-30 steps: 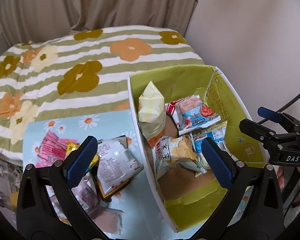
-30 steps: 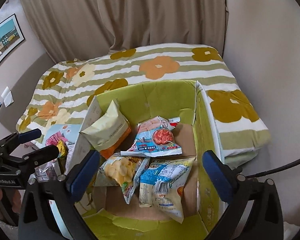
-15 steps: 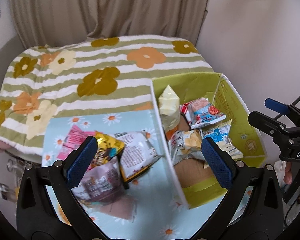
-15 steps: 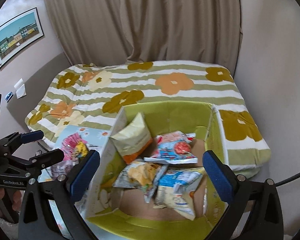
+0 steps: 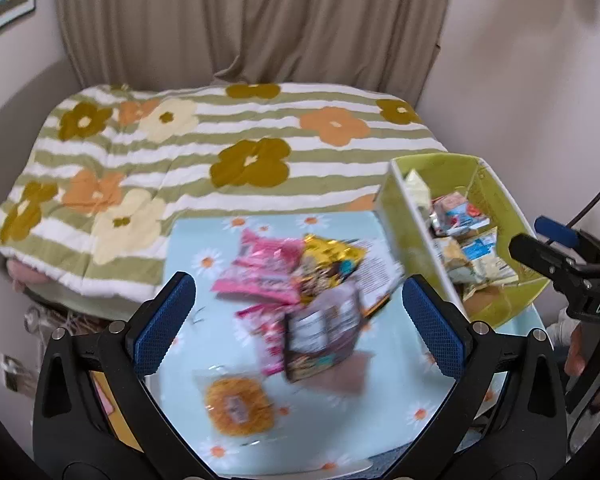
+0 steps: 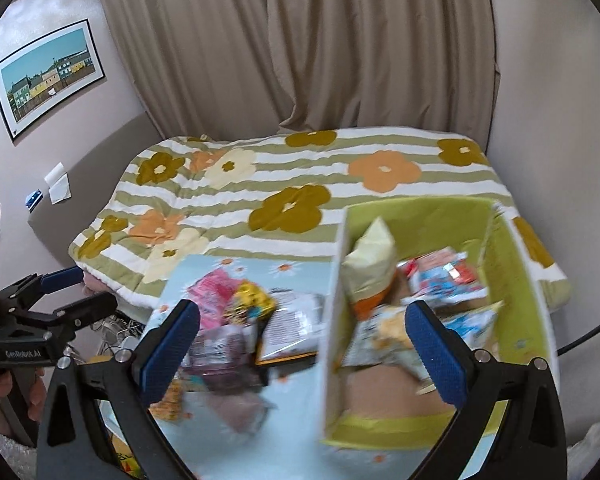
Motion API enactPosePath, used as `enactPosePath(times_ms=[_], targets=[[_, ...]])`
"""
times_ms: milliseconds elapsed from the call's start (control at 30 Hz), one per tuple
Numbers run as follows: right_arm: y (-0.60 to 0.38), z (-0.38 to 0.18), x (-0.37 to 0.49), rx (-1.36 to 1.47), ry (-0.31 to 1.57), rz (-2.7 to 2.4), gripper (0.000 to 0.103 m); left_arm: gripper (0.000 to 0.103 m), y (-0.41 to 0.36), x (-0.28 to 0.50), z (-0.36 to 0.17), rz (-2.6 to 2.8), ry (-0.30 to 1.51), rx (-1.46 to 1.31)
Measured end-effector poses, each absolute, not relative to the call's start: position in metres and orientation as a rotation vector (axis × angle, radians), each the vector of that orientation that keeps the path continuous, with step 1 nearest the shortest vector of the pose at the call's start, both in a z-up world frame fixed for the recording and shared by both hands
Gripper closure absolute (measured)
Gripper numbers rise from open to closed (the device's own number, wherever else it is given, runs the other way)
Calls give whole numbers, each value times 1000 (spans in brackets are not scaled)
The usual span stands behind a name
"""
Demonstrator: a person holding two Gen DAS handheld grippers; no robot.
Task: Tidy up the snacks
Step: 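Move both tools back toward the remaining snacks on the table, then grasp the waffle pack with the left tool while the right tool grasps the purple bag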
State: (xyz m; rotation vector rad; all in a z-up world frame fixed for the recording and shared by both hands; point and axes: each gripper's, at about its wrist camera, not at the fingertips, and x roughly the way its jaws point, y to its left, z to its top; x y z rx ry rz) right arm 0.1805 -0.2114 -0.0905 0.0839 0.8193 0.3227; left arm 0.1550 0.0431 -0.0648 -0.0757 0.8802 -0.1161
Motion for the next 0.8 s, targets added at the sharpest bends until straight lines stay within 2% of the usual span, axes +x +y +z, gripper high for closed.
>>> enactPosePath(times_ms=[300, 800], targets=[[-158, -121, 157, 159, 872, 307, 1, 0, 111, 135, -101, -154, 962, -78], [-106, -210, 173, 168, 1002, 379, 1, 1, 112, 112, -246, -133, 1270, -200]])
